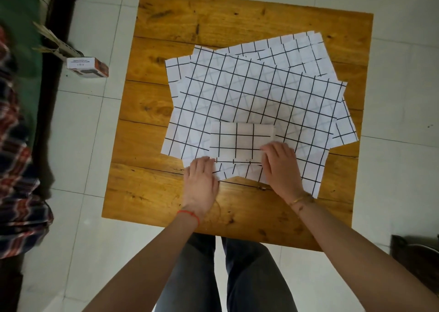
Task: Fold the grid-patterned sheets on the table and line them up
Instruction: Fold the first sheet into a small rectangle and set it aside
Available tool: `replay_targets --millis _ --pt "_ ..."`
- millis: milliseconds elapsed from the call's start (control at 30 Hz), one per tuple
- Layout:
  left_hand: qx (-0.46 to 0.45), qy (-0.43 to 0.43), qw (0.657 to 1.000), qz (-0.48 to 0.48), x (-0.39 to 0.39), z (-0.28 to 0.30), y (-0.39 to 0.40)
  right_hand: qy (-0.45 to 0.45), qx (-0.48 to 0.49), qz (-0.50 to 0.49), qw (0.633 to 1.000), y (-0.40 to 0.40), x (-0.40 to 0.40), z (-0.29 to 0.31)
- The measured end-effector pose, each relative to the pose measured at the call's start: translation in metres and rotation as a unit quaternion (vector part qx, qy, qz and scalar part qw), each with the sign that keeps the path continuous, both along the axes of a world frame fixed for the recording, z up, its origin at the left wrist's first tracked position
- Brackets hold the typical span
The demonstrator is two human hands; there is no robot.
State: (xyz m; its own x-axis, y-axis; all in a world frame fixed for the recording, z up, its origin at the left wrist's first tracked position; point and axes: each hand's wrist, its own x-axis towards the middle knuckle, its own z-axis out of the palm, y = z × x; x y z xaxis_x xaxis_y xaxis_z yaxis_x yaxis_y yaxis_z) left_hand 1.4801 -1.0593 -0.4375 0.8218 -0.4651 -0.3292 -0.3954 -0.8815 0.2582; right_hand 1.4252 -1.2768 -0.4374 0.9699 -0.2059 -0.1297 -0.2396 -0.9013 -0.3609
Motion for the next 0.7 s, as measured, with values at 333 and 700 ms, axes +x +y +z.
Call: replay_targets --millis 333,700 --pt "-0.024 0.074 0.967 0.244 0.032 -0.008 -0.027 0.002 -0.033 0.016 0.999 -0.005 0.099 -0.014" --pt "-0.116 0.108 0.938 0.309 0.044 -0.019 -0.036 0.052 0.039 0.024 0.998 -0.013 0.109 -0.026"
